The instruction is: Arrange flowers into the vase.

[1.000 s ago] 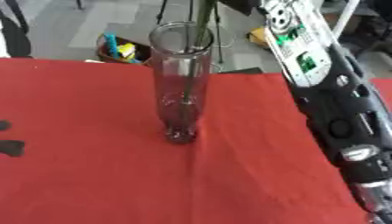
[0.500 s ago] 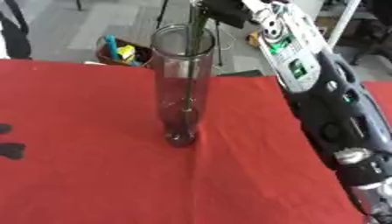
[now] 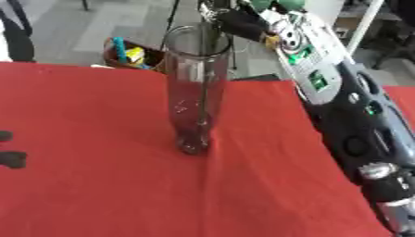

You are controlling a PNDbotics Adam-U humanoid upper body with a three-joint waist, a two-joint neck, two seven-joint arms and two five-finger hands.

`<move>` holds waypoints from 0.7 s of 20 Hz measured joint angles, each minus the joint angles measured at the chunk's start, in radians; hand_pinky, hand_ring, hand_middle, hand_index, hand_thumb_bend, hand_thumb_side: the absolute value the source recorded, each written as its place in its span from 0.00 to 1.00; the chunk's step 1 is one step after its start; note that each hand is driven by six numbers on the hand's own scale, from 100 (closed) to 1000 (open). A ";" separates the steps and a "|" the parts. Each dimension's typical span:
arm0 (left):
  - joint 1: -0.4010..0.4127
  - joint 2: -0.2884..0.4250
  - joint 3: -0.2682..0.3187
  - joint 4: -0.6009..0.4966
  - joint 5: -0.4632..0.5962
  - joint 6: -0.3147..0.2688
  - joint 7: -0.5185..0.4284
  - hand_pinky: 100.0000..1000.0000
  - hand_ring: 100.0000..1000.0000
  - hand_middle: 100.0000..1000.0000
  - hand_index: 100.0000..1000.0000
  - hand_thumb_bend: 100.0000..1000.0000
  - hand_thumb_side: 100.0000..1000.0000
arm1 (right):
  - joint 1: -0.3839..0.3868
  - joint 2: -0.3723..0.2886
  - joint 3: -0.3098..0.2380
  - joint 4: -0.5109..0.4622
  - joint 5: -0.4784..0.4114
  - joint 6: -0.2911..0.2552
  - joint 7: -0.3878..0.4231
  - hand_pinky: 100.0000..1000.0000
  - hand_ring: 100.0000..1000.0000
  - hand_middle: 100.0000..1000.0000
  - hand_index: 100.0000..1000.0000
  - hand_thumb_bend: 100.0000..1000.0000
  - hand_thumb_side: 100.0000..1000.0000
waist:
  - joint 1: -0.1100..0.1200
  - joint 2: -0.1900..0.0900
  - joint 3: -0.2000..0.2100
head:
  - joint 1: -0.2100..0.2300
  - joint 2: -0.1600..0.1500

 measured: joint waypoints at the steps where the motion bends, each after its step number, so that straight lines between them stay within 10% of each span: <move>1: 0.000 0.000 0.000 0.000 0.000 0.000 0.000 0.72 0.56 0.72 0.84 0.00 1.00 | 0.004 -0.002 0.000 -0.001 0.000 -0.002 0.003 0.62 0.84 0.59 0.67 0.00 1.00 | 0.000 0.000 0.001 | 0.000 0.000; 14: 0.000 -0.001 0.000 0.000 0.000 0.001 -0.002 0.72 0.56 0.72 0.84 0.00 1.00 | 0.021 -0.027 -0.002 -0.046 -0.041 -0.038 0.049 0.67 0.87 0.65 0.79 0.12 1.00 | 0.000 0.002 0.001 | 0.004 -0.004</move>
